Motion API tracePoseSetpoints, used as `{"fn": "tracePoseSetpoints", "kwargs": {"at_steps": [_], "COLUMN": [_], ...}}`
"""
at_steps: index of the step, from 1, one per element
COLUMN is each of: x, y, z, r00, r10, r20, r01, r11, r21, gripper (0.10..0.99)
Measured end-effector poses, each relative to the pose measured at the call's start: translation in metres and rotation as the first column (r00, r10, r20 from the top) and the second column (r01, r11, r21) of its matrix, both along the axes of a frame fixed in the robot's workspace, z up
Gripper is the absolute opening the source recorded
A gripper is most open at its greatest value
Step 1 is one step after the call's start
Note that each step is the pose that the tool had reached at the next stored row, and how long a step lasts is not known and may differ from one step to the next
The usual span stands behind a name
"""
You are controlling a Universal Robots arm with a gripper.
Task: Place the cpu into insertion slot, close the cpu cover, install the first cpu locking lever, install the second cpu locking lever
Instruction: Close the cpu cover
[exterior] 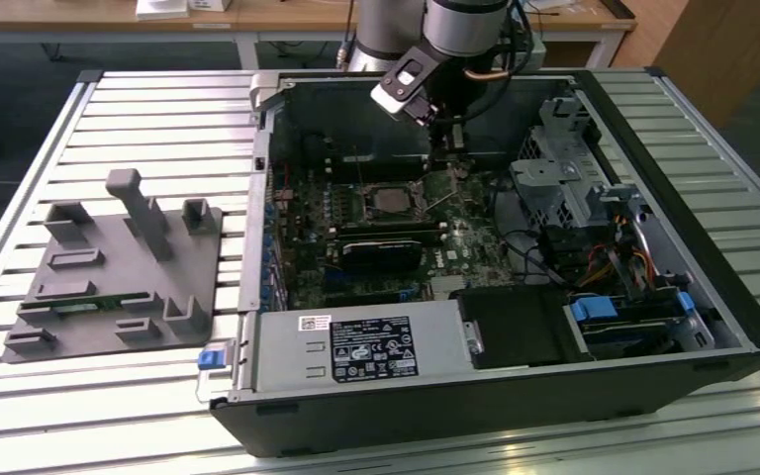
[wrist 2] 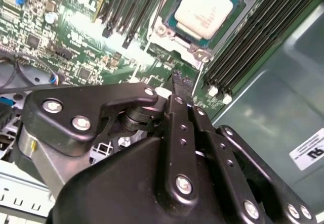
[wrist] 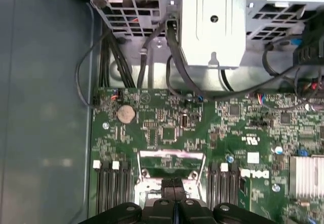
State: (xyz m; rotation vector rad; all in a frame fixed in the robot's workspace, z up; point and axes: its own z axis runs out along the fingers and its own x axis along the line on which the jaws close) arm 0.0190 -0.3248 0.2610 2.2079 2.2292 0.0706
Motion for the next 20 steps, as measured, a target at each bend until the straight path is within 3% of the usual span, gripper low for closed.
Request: {"fn": "tracePoseSetpoints", "kwargs": {"at_steps": [20], "x": [0.0373], "y": [0.0026], "z": [-0.0044], "r00": [1.0000], "r10": [0.001], "r20": [-0.0035], "r01": [-0.001], "r11": [1.0000], "r21": [-0.002], "gripper": [0.106]}}
